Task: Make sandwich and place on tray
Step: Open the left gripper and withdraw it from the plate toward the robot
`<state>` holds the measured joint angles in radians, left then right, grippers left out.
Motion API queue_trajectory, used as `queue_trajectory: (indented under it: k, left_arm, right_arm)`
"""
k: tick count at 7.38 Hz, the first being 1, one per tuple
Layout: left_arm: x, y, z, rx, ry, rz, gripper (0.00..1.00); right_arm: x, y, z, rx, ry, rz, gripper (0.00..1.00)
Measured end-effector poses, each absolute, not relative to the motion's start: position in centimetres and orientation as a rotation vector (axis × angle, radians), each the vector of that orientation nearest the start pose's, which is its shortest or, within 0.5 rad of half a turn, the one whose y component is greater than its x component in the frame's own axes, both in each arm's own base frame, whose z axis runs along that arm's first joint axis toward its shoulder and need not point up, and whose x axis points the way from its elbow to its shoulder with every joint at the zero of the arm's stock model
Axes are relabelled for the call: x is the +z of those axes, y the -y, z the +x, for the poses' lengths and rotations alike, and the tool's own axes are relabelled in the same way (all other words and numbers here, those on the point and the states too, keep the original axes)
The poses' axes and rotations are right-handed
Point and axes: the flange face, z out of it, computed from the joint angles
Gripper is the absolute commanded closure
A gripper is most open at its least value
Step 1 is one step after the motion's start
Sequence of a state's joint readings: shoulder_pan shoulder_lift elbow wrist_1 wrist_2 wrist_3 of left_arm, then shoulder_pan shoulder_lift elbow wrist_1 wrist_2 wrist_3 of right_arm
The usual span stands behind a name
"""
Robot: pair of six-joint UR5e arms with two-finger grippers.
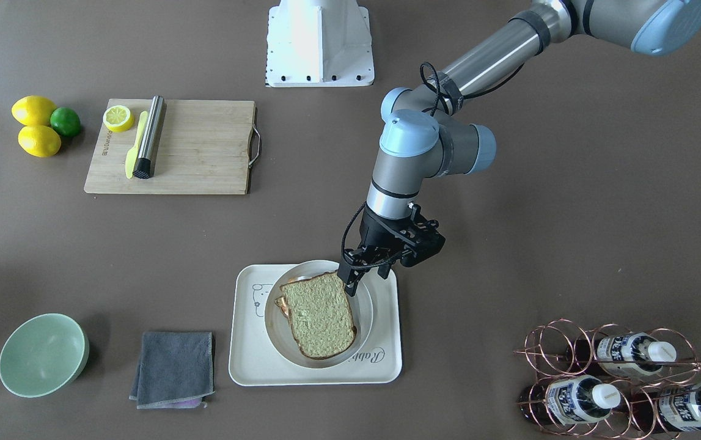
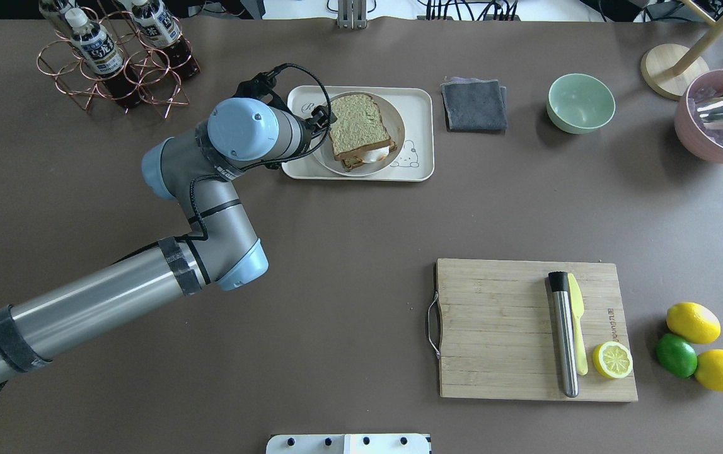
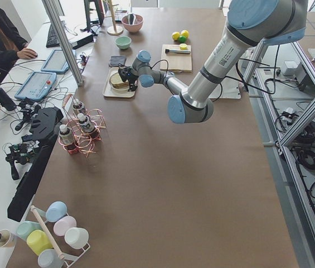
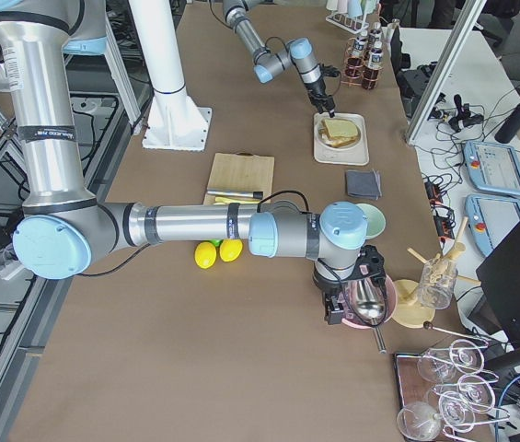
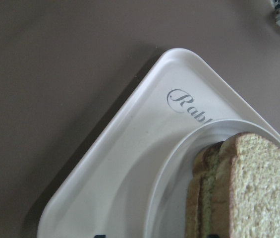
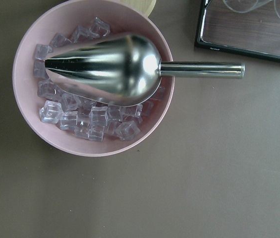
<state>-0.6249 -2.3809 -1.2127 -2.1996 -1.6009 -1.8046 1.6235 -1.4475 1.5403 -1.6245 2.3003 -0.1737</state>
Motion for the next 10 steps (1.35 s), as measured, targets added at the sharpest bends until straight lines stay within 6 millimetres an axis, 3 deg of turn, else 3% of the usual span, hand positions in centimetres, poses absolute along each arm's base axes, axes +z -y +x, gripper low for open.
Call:
queue_trajectory:
  k: [2,4,6,8,10]
  left_arm:
    - [23.8,58.5,53.1,-0.693,-1.105,0.269,0.02]
    - [24.2,57.9,49.9,-0.606,-1.108,0.338,0.02]
    - [24.5,57.2,45.1,-0.594,-1.15,0.387,0.02]
    - [27.1,56.4,41.0,-0.518,-1.14,0.444,0.02]
    - [28.3,57.6,37.6,-0.505,-1.114,0.437,0.02]
  right_arm:
    - [61.2,54.2,9.5,-0.128,0.723,0.128,0.0]
    - [61.1,54.1,9.4,-0.127,0.739,0.13,0.0]
    - [61.1,54.0,9.3,-0.127,0.745,0.129,0.0]
    - [61.3,53.8,9.3,-0.122,0.745,0.125,0.0]
    - [61.3,53.8,9.3,-0.087,0.746,0.112,0.0]
